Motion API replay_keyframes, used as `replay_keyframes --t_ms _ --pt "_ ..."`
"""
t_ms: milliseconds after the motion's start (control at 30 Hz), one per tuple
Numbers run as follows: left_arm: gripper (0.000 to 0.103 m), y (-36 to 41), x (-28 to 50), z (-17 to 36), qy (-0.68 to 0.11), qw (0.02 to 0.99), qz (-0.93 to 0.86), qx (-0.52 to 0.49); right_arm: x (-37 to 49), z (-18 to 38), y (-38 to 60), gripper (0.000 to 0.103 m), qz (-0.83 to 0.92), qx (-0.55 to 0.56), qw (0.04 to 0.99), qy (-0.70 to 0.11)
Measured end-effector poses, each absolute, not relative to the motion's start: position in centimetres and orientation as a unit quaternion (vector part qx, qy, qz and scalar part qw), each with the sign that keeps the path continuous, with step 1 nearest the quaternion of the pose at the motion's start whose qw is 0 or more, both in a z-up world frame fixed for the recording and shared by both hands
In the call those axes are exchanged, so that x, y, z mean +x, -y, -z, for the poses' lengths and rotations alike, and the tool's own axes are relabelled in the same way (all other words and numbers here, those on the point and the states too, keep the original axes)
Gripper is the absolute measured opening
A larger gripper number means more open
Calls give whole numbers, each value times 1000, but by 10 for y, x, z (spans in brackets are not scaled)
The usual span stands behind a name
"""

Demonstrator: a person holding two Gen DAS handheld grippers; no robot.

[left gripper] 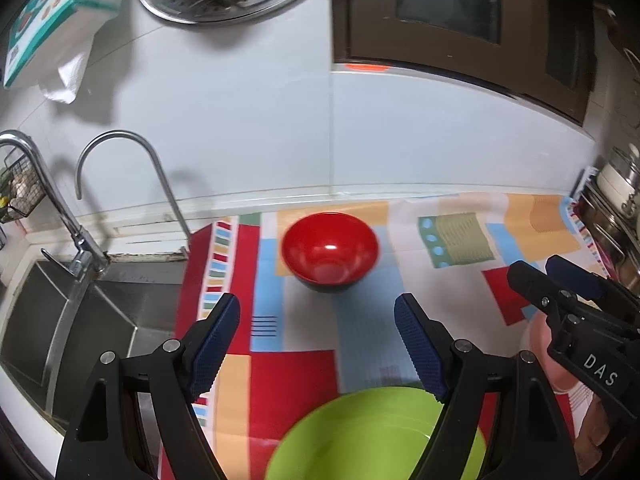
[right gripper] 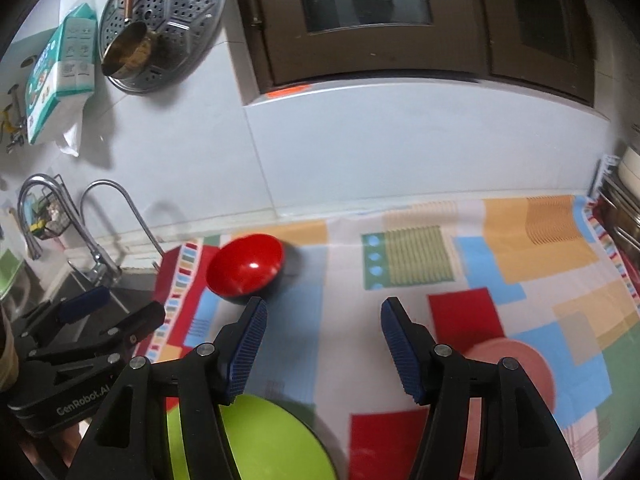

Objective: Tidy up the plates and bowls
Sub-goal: 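Move both grippers toward the red bowl near the sink, then close both grippers on the rim of the red bowl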

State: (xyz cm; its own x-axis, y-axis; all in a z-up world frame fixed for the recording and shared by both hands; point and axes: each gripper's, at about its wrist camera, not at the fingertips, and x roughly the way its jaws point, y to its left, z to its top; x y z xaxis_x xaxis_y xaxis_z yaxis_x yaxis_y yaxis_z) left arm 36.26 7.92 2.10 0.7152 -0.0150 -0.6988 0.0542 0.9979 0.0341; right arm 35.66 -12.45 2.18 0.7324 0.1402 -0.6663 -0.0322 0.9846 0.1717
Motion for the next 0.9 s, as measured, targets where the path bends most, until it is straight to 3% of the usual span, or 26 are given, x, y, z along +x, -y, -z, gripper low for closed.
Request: replay_keyframes --t_ms 600,900 --pt "78 -125 443 20 -396 917 16 46 437 19 66 60 -59 59 910 -406" --pt "71 -127 490 55 -425 904 26 50 479 56 54 59 -58 70 893 -441"
